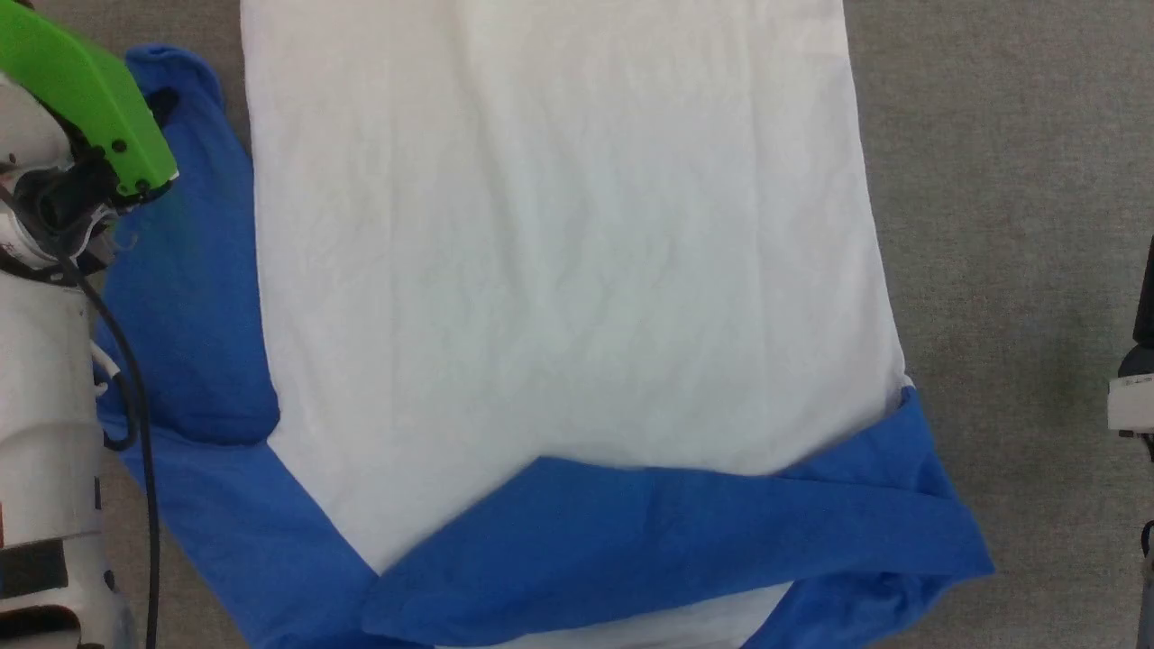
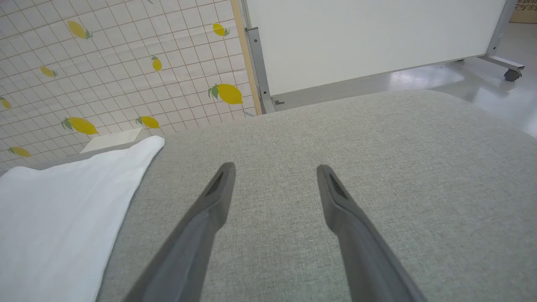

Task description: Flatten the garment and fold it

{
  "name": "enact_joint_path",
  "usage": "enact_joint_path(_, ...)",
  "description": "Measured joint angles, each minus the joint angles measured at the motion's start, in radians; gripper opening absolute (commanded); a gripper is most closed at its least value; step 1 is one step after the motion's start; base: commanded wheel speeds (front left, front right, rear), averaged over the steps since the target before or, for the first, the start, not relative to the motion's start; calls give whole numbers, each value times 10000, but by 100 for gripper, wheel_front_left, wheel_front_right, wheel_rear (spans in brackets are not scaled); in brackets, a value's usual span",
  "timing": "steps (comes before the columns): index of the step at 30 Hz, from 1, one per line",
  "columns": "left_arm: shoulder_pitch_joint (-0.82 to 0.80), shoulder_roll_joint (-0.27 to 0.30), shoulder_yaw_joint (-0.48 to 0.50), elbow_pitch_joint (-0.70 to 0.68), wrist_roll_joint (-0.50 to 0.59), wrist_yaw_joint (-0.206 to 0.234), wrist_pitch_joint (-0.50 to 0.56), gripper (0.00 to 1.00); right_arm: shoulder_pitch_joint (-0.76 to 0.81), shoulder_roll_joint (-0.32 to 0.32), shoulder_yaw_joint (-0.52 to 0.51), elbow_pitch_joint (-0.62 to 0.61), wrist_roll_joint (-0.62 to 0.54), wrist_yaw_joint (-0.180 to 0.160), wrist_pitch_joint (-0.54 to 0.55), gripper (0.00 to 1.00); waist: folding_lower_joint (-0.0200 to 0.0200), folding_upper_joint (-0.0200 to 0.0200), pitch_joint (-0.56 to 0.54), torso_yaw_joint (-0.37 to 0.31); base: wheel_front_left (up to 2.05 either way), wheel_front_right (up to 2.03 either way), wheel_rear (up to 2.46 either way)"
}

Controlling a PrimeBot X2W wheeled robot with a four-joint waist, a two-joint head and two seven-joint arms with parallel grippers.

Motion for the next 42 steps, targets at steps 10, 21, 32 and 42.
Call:
enact_joint_path(10, 1155, 384, 1250, 652, 69, 890, -1977, 0, 143, -69, 44, 224, -44, 0, 104, 100, 0, 0, -1097, 420, 0, 0, 0)
enact_joint_path(21, 2259, 882, 2479, 769, 537, 2044, -4057, 0, 689, 17, 19, 198, -267, 0, 441, 100, -1, 0, -2424, 1184, 0, 0, 0)
enact_joint_path(32, 2841, 855, 2631, 539, -81, 1164, -4573, 0, 1074, 282, 157, 282, -359, 0, 525, 100, -2, 0, -3591, 1642, 0, 0, 0)
enact_joint_path(42, 3847, -1055, 886, -1283, -8, 518, -4897, 0, 1453, 460, 163, 533, -357, 0, 431, 100, -2, 0, -4366, 1650, 0, 0, 0)
